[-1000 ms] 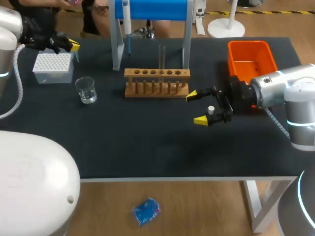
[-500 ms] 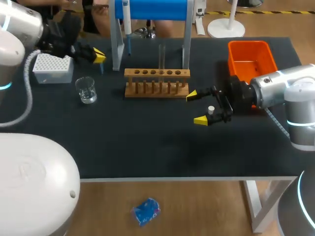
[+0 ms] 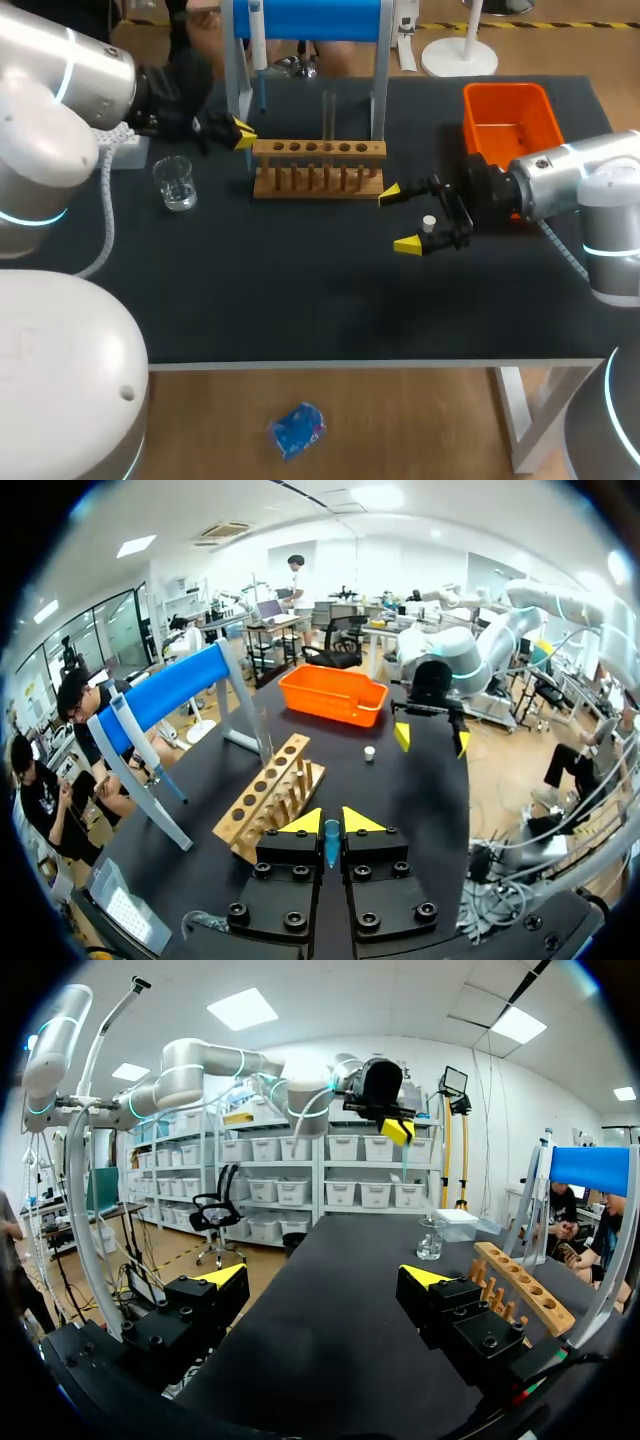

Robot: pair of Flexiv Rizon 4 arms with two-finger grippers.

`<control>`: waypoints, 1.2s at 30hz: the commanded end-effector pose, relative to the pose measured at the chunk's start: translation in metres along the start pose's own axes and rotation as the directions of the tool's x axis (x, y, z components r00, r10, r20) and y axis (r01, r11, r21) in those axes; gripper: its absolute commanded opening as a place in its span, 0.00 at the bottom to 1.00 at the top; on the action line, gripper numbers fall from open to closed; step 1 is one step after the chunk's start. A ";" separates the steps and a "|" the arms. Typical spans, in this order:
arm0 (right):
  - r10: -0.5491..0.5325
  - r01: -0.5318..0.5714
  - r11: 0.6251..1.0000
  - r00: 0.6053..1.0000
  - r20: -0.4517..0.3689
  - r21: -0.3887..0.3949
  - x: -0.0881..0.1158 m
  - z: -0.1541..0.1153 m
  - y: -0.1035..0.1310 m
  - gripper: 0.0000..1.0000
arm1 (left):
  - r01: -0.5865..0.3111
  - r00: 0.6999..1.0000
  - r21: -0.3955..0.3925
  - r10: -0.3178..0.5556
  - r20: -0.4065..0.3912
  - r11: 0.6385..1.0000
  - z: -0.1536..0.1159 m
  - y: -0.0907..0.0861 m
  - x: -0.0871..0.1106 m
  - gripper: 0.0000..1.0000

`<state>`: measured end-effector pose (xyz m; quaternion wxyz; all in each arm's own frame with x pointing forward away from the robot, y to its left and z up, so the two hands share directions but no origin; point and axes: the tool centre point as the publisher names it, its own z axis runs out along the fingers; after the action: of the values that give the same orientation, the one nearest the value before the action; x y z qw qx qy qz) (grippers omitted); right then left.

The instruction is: Invert the test tube, pick up the pipette, mount the tip to pipette, aspirate from beaker and dispense into the tube, eject the tip, return the pipette, and cap with the stopper.

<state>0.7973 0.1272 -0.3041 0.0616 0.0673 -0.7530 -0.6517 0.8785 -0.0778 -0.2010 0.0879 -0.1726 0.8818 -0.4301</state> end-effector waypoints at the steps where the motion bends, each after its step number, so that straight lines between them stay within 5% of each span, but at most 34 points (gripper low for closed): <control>1: -0.001 0.001 1.000 1.000 0.000 0.000 0.000 0.000 0.000 1.00 | 0.000 1.000 0.001 0.000 0.000 1.000 0.000 0.001 0.000 0.00; 17: -0.002 0.002 1.000 1.000 0.003 -0.026 -0.003 0.005 -0.002 1.00 | 0.014 1.000 0.008 -0.014 -0.020 1.000 0.011 0.002 0.002 0.00; 36: -0.076 0.076 0.989 0.997 0.007 -0.126 -0.036 0.040 0.019 1.00 | 0.000 0.989 0.021 0.003 -0.149 1.000 0.058 -0.016 0.069 0.00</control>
<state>0.8206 0.1716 -0.2854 0.0367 0.0858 -0.7149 -0.6930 0.8358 -0.1409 -0.2195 0.0237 -0.1388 0.8796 -0.4544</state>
